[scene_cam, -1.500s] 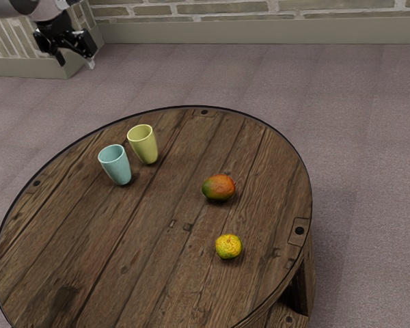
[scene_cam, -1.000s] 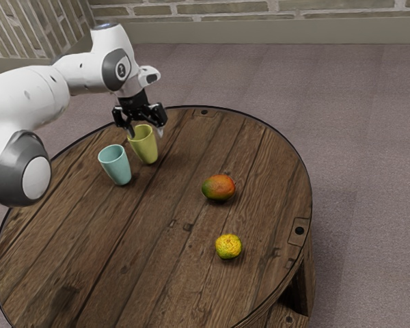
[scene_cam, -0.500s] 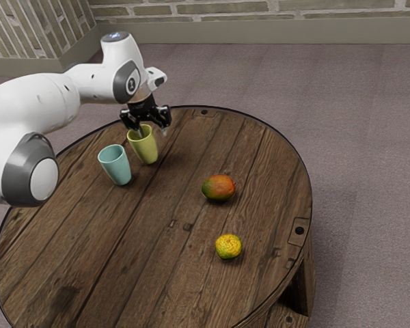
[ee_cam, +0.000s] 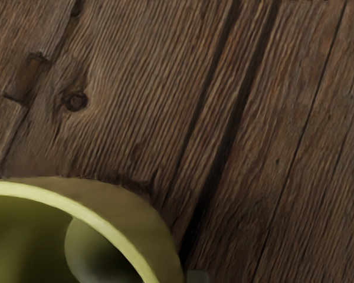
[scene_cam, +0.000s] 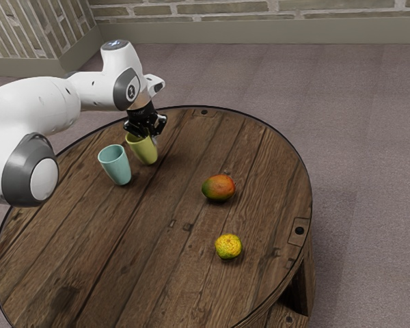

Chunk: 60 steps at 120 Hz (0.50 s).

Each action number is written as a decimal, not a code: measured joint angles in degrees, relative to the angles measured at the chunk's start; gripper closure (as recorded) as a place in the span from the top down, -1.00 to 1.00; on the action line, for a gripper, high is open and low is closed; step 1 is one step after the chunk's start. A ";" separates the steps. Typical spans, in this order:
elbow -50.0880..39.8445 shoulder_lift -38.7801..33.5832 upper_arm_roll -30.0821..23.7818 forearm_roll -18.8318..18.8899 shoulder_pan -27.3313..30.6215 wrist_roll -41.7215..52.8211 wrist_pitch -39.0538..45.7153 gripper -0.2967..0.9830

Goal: Place the right cup onto the left cup

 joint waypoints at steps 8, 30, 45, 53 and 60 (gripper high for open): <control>-0.01 -0.10 0.00 0.01 -0.05 -0.56 -0.07 -0.65; 0.38 -0.69 0.03 0.58 -0.13 -1.80 -0.69 -0.66; 0.59 -4.20 0.05 2.26 -0.52 -2.75 -3.64 -0.67; 0.25 -7.93 0.01 3.78 -0.65 -3.50 -6.34 -0.67; -1.09 -11.34 0.00 5.01 -0.55 -4.16 -8.34 -0.68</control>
